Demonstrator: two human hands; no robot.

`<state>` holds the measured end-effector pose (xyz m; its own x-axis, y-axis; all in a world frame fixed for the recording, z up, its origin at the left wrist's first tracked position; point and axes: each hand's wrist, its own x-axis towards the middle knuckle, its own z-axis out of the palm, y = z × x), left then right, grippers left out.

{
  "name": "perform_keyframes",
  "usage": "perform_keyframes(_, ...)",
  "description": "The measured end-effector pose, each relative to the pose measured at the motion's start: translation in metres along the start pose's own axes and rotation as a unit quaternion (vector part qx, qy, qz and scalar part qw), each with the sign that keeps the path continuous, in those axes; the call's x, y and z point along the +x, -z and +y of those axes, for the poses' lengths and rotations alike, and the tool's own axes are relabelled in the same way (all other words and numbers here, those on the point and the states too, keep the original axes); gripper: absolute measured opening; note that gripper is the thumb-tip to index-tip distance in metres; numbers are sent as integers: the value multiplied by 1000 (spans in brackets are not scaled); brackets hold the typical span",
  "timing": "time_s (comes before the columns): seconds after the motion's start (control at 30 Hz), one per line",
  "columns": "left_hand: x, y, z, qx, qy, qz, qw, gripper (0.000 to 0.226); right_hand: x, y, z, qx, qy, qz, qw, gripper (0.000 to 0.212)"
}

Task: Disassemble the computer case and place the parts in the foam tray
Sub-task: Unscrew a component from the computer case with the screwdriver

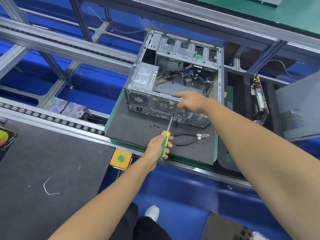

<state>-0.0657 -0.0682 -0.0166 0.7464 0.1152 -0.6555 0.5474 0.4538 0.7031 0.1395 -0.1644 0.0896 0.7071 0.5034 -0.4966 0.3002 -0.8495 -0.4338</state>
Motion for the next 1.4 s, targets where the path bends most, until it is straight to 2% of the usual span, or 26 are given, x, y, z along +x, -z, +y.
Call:
perform_keyframes(0.03,0,0,0,6,-15,12,1000,34,0,0,0,0,-1,0,1000,74)
perform_keyframes(0.13,0,3,-3,28,-56,40,997,42,1,-1,1,9,-5,2,1000,73)
perform_keyframes(0.23,3,12,-1,21,-76,63,995,32,1,-1,0,8,-5,0,1000,73)
perform_keyframes(0.33,3,15,3,9,-49,29,998,29,1,0,1,2,-2,-2,1000,73)
perform_keyframes(0.43,-1,10,2,-6,12,-31,999,46,1,0,0,1,-5,-2,1000,75)
perform_keyframes(0.53,0,7,2,-45,50,-44,997,49,2,-1,1,3,-8,-3,1000,76)
perform_keyframes(0.63,1,2,4,-16,8,-6,1000,35,2,-1,2,7,-8,0,1000,76)
perform_keyframes(0.77,4,2,4,-4,-55,37,998,38,1,1,1,-3,-5,-2,1000,75)
perform_keyframes(0.87,6,7,6,6,-47,15,999,31,0,1,1,-2,0,-7,1000,71)
perform_keyframes(0.93,4,5,8,11,-22,-5,1000,33,0,1,1,-8,9,-9,1000,66)
perform_keyframes(1.03,2,2,13,-14,3,-14,1000,37,-1,1,0,-8,10,-6,1000,69)
perform_keyframes(1.3,2,-1,13,6,-35,-3,999,28,2,0,2,-3,17,-5,1000,70)
perform_keyframes(1.4,3,-5,9,27,-60,-2,998,33,2,-1,1,-4,19,-6,1000,65)
